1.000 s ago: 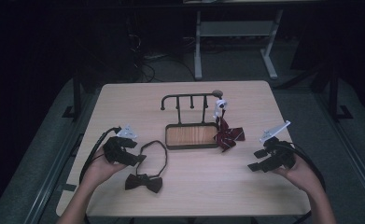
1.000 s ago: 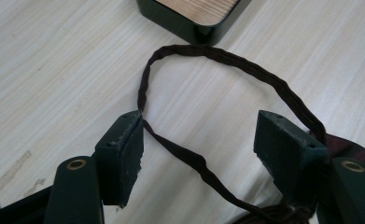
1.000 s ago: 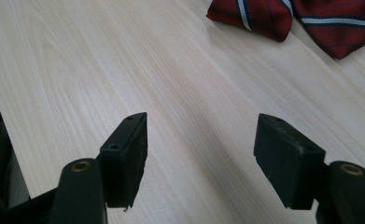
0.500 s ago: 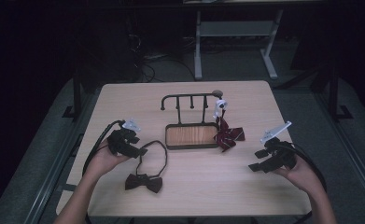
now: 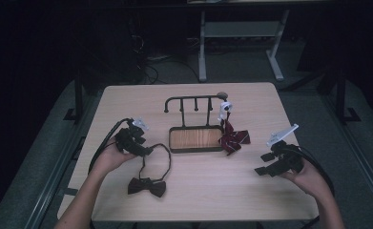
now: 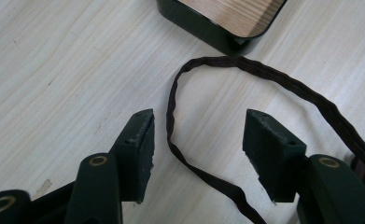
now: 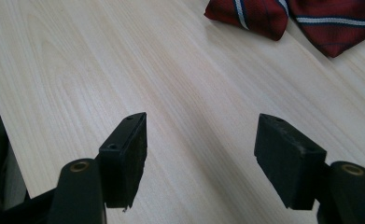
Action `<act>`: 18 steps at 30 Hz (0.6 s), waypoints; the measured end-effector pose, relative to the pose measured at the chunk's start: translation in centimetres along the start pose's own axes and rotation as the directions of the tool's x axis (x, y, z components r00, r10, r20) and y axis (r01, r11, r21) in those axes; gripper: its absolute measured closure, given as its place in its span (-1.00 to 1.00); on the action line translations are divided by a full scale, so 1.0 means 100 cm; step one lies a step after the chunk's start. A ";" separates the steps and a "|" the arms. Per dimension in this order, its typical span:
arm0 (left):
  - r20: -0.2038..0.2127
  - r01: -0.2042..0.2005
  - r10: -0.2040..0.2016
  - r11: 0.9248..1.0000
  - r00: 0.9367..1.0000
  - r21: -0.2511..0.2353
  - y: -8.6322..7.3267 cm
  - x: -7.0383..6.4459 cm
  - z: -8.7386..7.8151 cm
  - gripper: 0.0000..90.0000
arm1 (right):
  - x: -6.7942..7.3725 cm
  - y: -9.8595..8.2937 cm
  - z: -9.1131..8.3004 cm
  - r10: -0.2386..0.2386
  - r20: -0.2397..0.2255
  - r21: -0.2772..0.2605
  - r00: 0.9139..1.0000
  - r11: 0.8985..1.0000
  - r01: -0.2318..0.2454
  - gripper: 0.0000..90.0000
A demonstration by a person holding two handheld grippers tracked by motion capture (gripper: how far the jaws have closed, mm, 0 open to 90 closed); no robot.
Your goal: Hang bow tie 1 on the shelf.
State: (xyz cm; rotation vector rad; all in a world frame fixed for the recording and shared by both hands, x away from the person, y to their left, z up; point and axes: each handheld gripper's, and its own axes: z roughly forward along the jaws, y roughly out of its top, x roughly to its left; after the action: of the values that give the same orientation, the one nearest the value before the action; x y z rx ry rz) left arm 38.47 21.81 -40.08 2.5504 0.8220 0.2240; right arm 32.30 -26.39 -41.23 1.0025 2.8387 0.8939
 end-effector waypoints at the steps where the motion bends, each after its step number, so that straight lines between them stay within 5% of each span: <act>1: 0.002 0.002 -0.002 1.000 1.000 0.003 0.001 0.001 0.001 0.02 | 0.000 0.000 0.000 0.000 0.000 0.000 1.000 1.000 0.000 -0.24; 18: 0.025 0.052 -0.055 0.994 0.998 0.093 0.000 0.021 0.027 0.29 | 0.001 0.000 -0.002 -0.003 0.000 -0.009 1.000 1.000 0.003 -0.24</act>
State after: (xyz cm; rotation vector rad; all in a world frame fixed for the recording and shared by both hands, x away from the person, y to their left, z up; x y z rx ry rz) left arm 40.90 22.02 -42.38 2.6072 0.9084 0.1364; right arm 32.20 -26.49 -41.05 0.9964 2.8327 0.9057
